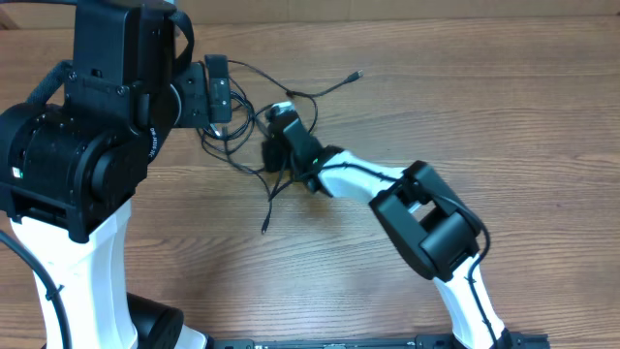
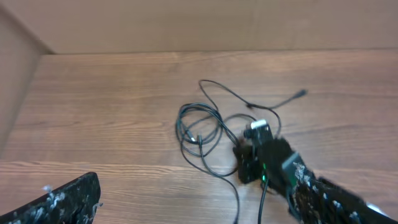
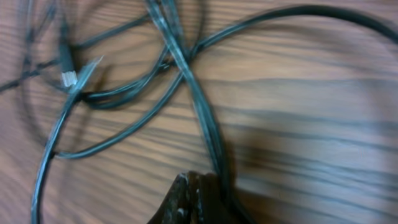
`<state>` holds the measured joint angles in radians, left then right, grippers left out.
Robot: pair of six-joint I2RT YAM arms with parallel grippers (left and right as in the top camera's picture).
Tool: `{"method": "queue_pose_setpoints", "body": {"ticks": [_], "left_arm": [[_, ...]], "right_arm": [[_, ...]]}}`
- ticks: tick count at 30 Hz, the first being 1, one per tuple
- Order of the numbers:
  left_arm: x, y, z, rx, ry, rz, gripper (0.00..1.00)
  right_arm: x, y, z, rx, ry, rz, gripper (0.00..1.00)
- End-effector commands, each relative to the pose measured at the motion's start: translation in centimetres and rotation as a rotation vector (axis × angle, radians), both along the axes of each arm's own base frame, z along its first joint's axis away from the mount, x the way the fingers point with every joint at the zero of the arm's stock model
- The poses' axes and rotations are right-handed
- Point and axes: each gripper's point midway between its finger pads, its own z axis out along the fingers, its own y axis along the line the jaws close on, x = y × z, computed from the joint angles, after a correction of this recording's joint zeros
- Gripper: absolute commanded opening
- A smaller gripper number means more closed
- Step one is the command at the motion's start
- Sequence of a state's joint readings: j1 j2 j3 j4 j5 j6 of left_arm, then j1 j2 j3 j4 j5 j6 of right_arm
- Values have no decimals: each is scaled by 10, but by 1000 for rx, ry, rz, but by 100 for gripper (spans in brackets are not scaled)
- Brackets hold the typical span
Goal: Untangle cables
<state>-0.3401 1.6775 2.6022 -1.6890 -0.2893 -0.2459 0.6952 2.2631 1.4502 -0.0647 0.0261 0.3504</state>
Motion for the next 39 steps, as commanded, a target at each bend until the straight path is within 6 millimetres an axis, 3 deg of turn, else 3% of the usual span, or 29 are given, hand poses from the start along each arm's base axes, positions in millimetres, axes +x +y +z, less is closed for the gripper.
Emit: {"method": "queue_pose_setpoints", "body": {"ticks": [1, 7, 9, 13, 15, 17, 21, 23, 26, 28, 29, 30, 31, 32, 35, 39], "left_arm": [[-3, -10, -1, -16, 13, -66, 100], [-3, -10, -1, -10, 13, -72, 100], [-3, -10, -1, -11, 13, -72, 100], [-3, -10, -1, -10, 13, -71, 100], [-3, -10, -1, -10, 13, -71, 100], [-3, -10, -1, -10, 13, -71, 100], [-3, -10, -1, -10, 13, -71, 100], [-3, -10, -1, -11, 13, -72, 100], [-3, -10, -1, -11, 13, -72, 100], [-3, -10, -1, -11, 13, -71, 100], [-3, -10, -1, -12, 13, -71, 100], [-3, -10, -1, -13, 14, -73, 100], [-3, -11, -2, -16, 15, -76, 100], [-3, -12, -2, -19, 16, -80, 100], [-3, -12, -2, -20, 16, -82, 100], [-3, -12, -2, -18, 15, -79, 100]], "right_arm": [[11, -67, -31, -178, 63, -70, 4], [7, -140, -52, -325, 200, -135, 4], [-7, -175, -61, -394, 299, -214, 4], [-51, -262, -66, -614, 514, -432, 4], [-65, -282, -64, -651, 584, -474, 4], [-73, -290, -65, -631, 643, -508, 4], [-72, -267, -66, -480, 695, -439, 4], [-55, -241, -48, -378, 639, -347, 4], [-29, -201, 0, -245, 527, -226, 4], [-13, -169, 44, -147, 435, -130, 5], [-5, -156, 70, -105, 384, -106, 12], [1, -147, 91, -74, 337, -90, 45], [7, -138, 112, -45, 288, -77, 93], [12, -130, 130, -21, 244, -70, 100], [24, -94, 172, 80, 120, -29, 100], [29, -43, 186, 196, 46, -10, 100]]}}
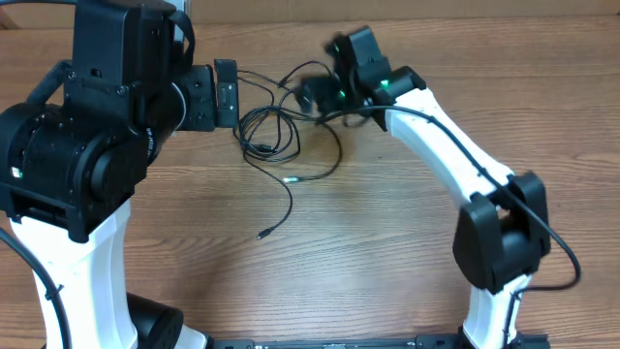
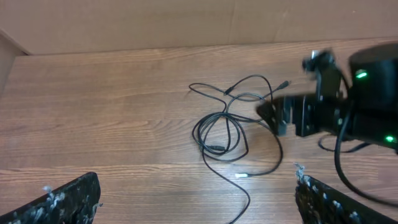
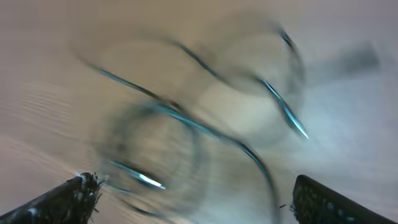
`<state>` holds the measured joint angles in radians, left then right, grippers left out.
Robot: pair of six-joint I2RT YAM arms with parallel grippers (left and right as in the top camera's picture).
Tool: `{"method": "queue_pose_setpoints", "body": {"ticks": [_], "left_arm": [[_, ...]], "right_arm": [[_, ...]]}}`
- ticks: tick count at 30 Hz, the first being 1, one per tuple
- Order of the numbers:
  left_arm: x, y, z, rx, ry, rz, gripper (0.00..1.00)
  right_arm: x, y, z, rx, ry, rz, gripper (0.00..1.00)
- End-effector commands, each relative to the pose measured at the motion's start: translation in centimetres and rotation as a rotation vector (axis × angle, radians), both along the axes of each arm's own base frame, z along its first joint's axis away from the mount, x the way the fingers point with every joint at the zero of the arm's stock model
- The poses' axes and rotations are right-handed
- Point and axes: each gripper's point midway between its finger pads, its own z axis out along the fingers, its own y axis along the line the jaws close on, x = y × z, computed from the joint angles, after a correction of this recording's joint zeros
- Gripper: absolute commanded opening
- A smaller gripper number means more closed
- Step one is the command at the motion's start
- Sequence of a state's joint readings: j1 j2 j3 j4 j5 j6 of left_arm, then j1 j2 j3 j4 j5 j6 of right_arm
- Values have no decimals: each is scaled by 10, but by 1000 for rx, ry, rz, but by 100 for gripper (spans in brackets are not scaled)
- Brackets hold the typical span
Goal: Untangle cables
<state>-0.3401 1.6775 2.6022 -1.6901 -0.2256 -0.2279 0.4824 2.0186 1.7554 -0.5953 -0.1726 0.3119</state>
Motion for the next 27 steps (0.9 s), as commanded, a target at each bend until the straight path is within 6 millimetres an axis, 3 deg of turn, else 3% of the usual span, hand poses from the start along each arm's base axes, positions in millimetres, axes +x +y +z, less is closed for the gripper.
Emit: {"method": "queue_pose_setpoints", "body": {"ticks": [1, 4, 5, 9, 10, 12, 14, 19, 23, 27], "left_arm": [[-1, -1, 1, 10, -1, -21, 100], [-1, -1, 1, 9, -1, -21, 100], [-1, -1, 0, 10, -1, -21, 100], [-1, -1, 0, 9, -1, -21, 100], [-1, -1, 0, 10, 0, -22, 100], [-1, -1, 0, 9, 0, -21, 100], [-1, -1, 0, 10, 0, -22, 100], [-1, -1, 0, 9, 0, -21, 100], [-1, -1, 0, 9, 0, -21, 100], [-1, -1, 0, 9, 0, -21, 100]], "right_arm": [[-11, 51, 16, 106, -36, 64, 100], [-17, 96, 17, 169, -91, 113, 99], [-20, 119, 12, 205, -103, 103, 95], [-21, 156, -14, 222, -148, 18, 78], [-22, 164, -22, 224, -155, 13, 78], [-29, 179, -43, 218, -147, 35, 93], [-33, 181, -61, 190, -125, 38, 100], [-38, 165, -96, 59, -80, 79, 95], [-39, 153, -107, -85, -140, 206, 83], [-41, 151, -110, -222, -254, 381, 89]]}}
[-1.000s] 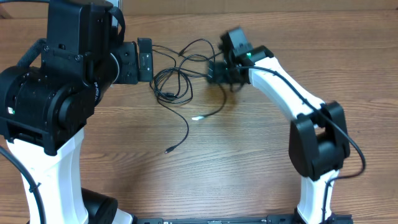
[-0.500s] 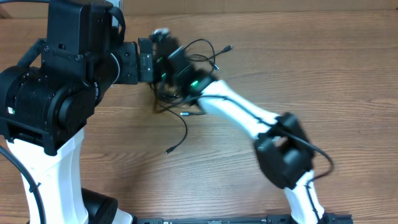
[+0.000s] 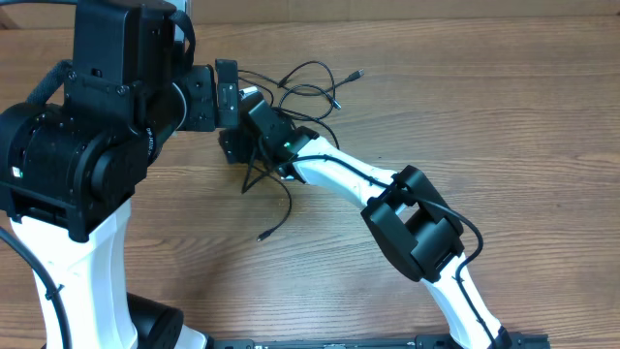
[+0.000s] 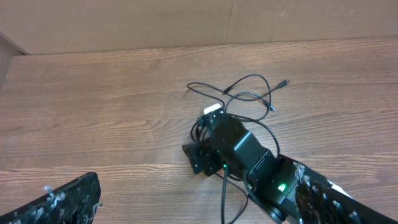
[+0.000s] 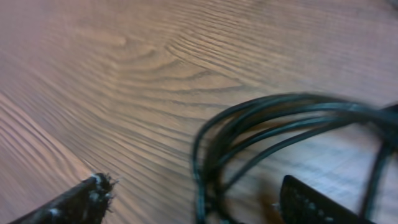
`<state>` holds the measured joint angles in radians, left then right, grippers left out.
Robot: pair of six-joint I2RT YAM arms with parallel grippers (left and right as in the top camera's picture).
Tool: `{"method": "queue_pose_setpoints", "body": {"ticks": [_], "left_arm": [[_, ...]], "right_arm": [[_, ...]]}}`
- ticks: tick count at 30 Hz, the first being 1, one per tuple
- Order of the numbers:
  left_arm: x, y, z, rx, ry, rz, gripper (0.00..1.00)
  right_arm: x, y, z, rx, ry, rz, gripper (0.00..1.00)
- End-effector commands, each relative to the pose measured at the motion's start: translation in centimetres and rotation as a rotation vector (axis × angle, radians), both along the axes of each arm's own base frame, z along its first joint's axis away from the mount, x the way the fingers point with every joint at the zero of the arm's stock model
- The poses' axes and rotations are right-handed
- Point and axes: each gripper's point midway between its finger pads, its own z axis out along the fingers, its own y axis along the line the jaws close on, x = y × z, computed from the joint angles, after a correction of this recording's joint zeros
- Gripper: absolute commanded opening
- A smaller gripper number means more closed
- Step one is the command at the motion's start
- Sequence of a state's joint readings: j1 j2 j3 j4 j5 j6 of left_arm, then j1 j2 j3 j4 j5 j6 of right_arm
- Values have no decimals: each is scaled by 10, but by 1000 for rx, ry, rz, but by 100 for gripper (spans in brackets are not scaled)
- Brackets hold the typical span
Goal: Untangle cables
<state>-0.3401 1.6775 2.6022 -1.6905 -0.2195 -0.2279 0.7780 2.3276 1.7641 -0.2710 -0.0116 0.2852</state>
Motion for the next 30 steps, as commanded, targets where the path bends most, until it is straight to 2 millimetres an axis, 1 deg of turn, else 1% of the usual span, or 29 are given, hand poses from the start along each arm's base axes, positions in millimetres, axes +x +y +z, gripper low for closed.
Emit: {"method": "queue_pose_setpoints", "body": {"ticks": [1, 3, 5, 6, 7, 8, 10, 11, 13, 14, 15, 17, 18, 19, 20, 21, 25, 26, 27, 28, 29, 30], "left_arm": [[-1, 0, 0, 13, -1, -17, 100], [-1, 0, 0, 13, -2, -17, 100], [-1, 0, 0, 13, -2, -17, 100], [-1, 0, 0, 13, -2, -17, 100], [-1, 0, 0, 13, -2, -17, 100], [-1, 0, 0, 13, -2, -17, 100], [-1, 0, 0, 13, -2, -17, 100], [-1, 0, 0, 13, -2, -17, 100], [-1, 0, 0, 13, -2, -17, 100], [0, 0, 0, 13, -2, -17, 100], [-1, 0, 0, 13, -1, -17, 100], [-1, 0, 0, 13, -1, -17, 100], [-1, 0, 0, 13, -1, -17, 100], [-1, 0, 0, 13, -1, -17, 100], [0, 0, 0, 13, -2, -17, 100], [0, 0, 0, 13, -2, -17, 100], [0, 0, 0, 13, -1, -17, 100], [0, 0, 0, 13, -1, -17, 100], [0, 0, 0, 13, -1, -17, 100], [0, 0, 0, 13, -1, -17, 100], [0, 0, 0, 13, -1, -17, 100], [0, 0, 0, 13, -1, -17, 100]], "right_arm": [[2, 2, 10, -152, -195, 225, 91], [4, 4, 12, -201, -268, 304, 94], [5, 6, 15, -226, -314, 347, 94], [6, 6, 16, -227, -325, 352, 92], [7, 7, 17, -224, -328, 351, 84], [6, 7, 17, -222, -328, 352, 72], [3, 9, 15, -217, -317, 364, 58], [0, 10, 13, -214, -307, 375, 48], [-3, 10, 7, -213, -284, 371, 14], [-4, 10, 3, -209, -268, 363, 4], [-5, 10, -1, -204, -251, 350, 4], [-8, 7, -18, -208, -211, 337, 4], [-9, 6, -24, -213, -200, 334, 6], [-11, 4, -31, -223, -183, 337, 26], [-12, 3, -33, -229, -176, 338, 84], [-13, 2, -35, -235, -167, 340, 100], [-15, 1, -36, -240, -158, 343, 100], [-15, 2, -36, -234, -156, 346, 93], [-15, 3, -37, -221, -150, 339, 72], [-14, 3, -38, -210, -142, 322, 53], [-12, 2, -41, -202, -129, 304, 43], [-11, 0, -45, -193, -115, 285, 36]]}}
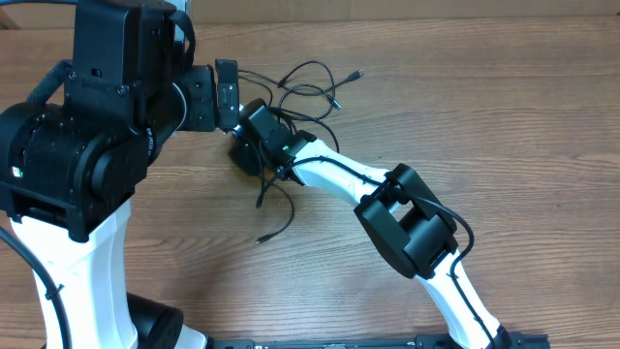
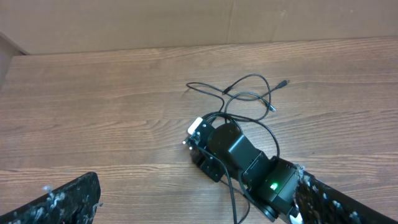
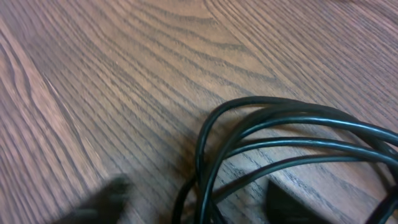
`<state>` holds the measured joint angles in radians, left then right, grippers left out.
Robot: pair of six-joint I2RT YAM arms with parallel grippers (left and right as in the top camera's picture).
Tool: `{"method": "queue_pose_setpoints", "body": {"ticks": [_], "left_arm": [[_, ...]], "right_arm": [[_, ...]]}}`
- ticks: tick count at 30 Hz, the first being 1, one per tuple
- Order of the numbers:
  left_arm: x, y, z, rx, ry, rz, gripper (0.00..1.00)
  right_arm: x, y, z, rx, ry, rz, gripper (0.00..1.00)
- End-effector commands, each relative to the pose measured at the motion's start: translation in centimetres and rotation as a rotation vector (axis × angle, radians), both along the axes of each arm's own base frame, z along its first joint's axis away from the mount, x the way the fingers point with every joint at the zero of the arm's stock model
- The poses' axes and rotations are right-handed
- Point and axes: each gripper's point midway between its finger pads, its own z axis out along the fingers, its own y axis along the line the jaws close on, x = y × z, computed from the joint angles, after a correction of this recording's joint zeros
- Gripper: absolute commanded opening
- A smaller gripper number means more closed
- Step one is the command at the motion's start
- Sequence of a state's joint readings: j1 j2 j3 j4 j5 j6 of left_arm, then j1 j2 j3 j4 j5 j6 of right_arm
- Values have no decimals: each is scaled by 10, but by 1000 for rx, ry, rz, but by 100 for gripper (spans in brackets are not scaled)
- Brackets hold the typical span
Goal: Untangle cables
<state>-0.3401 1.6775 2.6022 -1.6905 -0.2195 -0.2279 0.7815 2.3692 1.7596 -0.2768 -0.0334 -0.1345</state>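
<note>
Thin black cables (image 1: 308, 85) lie tangled on the wooden table (image 1: 504, 126), one loose end trailing toward the front (image 1: 263, 236). My right gripper (image 1: 249, 145) is low at the tangle's left side. In its wrist view it (image 3: 199, 208) is open, with several looped cable strands (image 3: 280, 127) lying between the blurred left finger (image 3: 102, 196) and the right finger (image 3: 292, 199). My left gripper (image 2: 193, 214) hangs open well above the table, just left of the tangle (image 2: 245, 99), holding nothing. The left wrist view shows the right gripper (image 2: 208, 146) down on the cables.
A cardboard wall (image 2: 186, 25) runs along the table's far edge. My left arm's large black body (image 1: 87, 126) fills the left side. The right arm (image 1: 407, 218) stretches diagonally from the front right across the table's middle.
My right gripper has turned a little and shifted slightly right at the tangle's left side, sitting closer to the looped strands. The cables and the left arm have not moved.
My right gripper was shut on a cable at the tangle's right side. Then it was open, up at the back, with the cables spread wider. Then it was down and open at the tangle's left side, where it remains with strands between its fingers.
</note>
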Motion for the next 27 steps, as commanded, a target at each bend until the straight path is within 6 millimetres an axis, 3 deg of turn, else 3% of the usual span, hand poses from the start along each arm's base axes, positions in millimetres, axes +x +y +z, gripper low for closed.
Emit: {"method": "queue_pose_setpoints", "body": {"ticks": [1, 2, 5, 8, 10, 12, 14, 17, 18, 24, 27], "left_arm": [[0, 0, 0, 13, -1, -17, 100], [0, 0, 0, 13, -1, -17, 100], [0, 0, 0, 13, -1, -17, 100], [0, 0, 0, 13, -1, -17, 100], [0, 0, 0, 13, -1, -17, 100], [0, 0, 0, 13, -1, -17, 100], [0, 0, 0, 13, -1, -17, 100], [0, 0, 0, 13, -1, -17, 100], [0, 0, 0, 13, -1, -17, 100], [0, 0, 0, 13, -3, -17, 100], [10, -5, 13, -14, -69, -21, 100]], "right_arm": [[-2, -1, -20, 20, 60, -47, 25], [-3, -2, -23, 18, 68, -54, 4], [-2, -4, -24, 10, 71, -61, 4], [-1, -2, 4, 29, 51, -61, 4], [-2, -3, 39, 48, 33, -61, 4], [-4, -16, 101, 77, 4, -73, 4], [-8, -29, 147, 103, -20, -84, 4], [-27, -51, 210, 133, -45, -90, 4], [-45, -68, 244, 146, -56, -92, 4], [-91, -117, 307, 161, -72, -104, 4], [-102, -144, 330, 189, -79, -205, 4]]}}
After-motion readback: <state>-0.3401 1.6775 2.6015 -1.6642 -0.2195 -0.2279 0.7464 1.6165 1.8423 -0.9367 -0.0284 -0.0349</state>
